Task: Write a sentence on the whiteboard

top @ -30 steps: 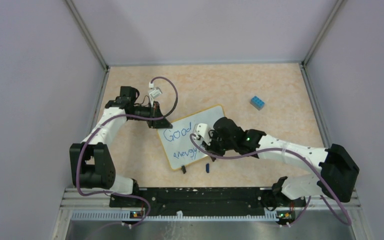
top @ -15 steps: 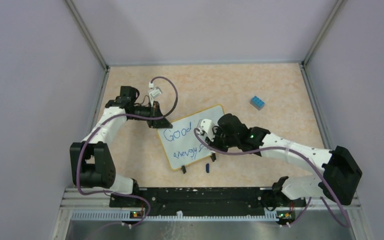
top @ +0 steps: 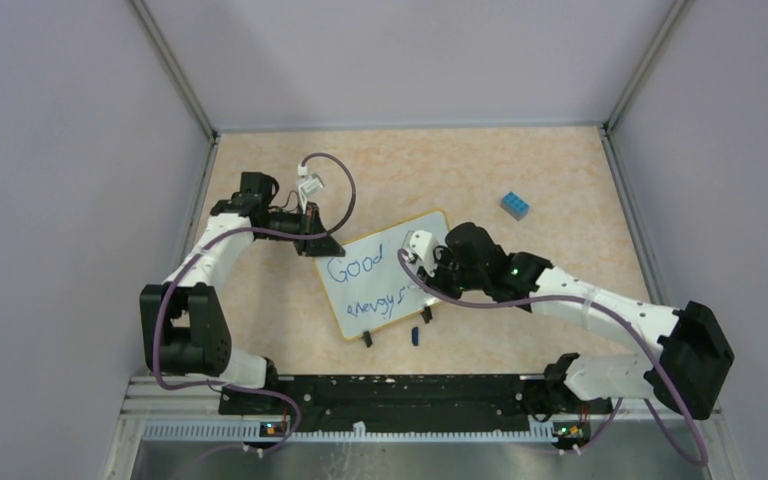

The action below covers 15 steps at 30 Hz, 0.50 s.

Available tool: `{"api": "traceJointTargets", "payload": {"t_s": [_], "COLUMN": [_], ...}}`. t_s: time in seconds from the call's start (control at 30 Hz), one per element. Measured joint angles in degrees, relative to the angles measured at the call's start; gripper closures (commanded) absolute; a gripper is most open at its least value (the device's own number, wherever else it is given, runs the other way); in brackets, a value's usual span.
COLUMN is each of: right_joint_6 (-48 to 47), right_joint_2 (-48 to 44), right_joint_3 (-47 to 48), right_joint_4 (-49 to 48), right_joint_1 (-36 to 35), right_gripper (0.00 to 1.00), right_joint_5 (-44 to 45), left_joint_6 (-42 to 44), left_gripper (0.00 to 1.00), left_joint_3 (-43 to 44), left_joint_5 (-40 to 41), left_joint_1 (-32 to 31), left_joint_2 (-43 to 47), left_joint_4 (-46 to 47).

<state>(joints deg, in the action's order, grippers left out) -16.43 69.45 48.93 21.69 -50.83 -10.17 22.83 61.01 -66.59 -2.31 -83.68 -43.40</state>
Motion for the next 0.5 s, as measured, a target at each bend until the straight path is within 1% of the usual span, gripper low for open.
{"api": "traceJointTargets", "payload": {"t_s": [0.23,0.5], "right_joint_6": [0.50,0.85], "right_joint_2": [0.24,1.20], "right_joint_3": [0.00,0.00], "right_joint_4": [-2.45,-3.21], "right_joint_1": [0.37,0.37], "right_gripper": [1.00,1.00], "right_joint_5": [2.08,1.31], "left_joint_6": [0.00,-0.02], "left_gripper": [1.00,1.00], "left_joint_3": [0.00,0.00], "left_joint_5": [0.00,0.15], "left_joint_1": [0.00,0.02], "left_joint_2": [0.00,0.00], "left_joint_4": [0.00,-0.02]}}
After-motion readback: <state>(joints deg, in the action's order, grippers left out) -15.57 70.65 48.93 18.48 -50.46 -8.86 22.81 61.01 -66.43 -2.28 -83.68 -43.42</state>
